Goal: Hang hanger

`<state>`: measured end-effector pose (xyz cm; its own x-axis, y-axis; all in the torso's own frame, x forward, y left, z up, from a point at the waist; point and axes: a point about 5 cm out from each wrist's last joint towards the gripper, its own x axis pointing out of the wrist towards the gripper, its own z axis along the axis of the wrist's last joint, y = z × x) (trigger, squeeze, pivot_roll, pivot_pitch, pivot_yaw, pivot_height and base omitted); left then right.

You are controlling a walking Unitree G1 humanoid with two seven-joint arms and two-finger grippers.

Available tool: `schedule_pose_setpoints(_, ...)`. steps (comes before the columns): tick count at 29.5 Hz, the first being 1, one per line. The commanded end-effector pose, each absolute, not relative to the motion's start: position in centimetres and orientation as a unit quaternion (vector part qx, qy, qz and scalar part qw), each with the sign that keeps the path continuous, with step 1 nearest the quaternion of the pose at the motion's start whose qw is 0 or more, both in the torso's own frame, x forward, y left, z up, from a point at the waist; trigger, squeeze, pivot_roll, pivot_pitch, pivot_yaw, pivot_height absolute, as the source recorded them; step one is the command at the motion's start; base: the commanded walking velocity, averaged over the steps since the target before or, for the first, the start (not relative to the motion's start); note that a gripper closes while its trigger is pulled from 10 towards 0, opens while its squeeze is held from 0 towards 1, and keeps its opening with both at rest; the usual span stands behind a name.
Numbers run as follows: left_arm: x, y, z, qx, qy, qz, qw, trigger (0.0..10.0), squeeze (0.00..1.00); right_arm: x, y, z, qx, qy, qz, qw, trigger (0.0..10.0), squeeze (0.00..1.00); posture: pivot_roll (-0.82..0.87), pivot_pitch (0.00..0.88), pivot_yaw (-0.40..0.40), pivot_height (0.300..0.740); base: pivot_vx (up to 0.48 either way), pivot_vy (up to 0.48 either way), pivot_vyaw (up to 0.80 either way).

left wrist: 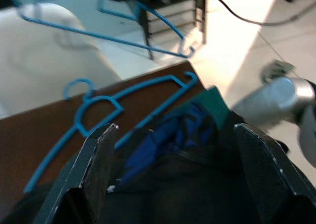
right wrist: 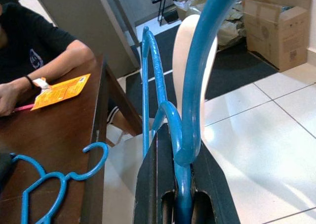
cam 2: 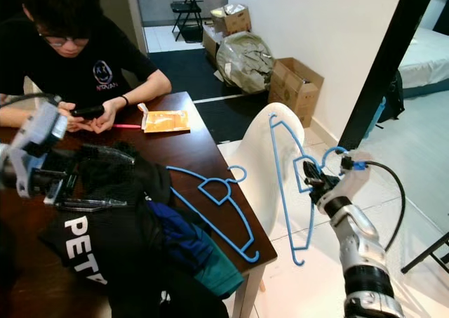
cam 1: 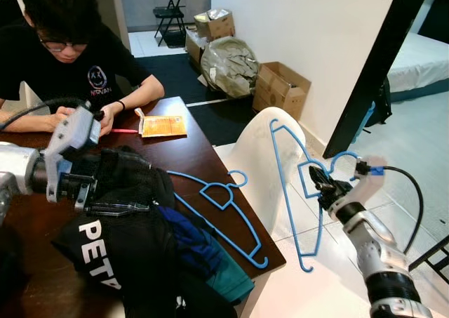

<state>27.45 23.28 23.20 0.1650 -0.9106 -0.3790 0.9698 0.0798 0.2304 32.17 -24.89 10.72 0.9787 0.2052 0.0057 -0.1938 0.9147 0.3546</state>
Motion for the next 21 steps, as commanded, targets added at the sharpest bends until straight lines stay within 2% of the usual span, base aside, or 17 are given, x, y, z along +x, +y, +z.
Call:
schedule_pose_setpoints(1,27.4,23.8,22.3,0.231,0.101,-0.647,0.719,10.0,0.00,32.0,-25.1,10.9,0.179,0.015,0.100,0.979,10.0,0.00,-0.02,0.000,-0.026,0.740,0.000,0.000,0.00)
schedule_pose_setpoints(5,27.5,23.5,21.5,0.227,0.107,-0.659,0.709,10.0,0.00,31.8,-25.2,11.0,0.177,0.015,0.099,0.979,10.0,0.00,-0.02,0.000,-0.024,0.740,0.000,0.000,0.00)
schedule_pose_setpoints(8,27.7,22.9,20.6,0.236,0.118,-0.673,0.691,10.0,0.00,31.6,-25.3,11.0,0.174,0.018,0.099,0.980,10.0,0.00,-0.03,0.000,-0.025,0.740,0.000,0.000,0.00)
schedule_pose_setpoints(13,27.8,22.9,20.3,0.242,0.123,-0.676,0.685,10.0,0.00,31.5,-25.3,11.0,0.173,0.019,0.098,0.980,10.0,0.00,-0.03,0.000,-0.025,0.740,0.000,0.000,0.00)
schedule_pose_setpoints(15,28.1,23.0,19.3,0.271,0.142,-0.667,0.680,10.0,0.00,31.4,-25.5,11.1,0.171,0.021,0.098,0.980,10.0,0.00,-0.03,0.000,-0.029,0.740,0.000,0.000,0.00)
schedule_pose_setpoints(21,29.0,22.7,18.6,0.304,0.131,-0.640,0.693,10.0,0.00,31.3,-25.6,11.1,0.169,0.024,0.097,0.980,10.0,0.00,-0.04,0.000,-0.032,0.740,0.000,0.000,0.00)
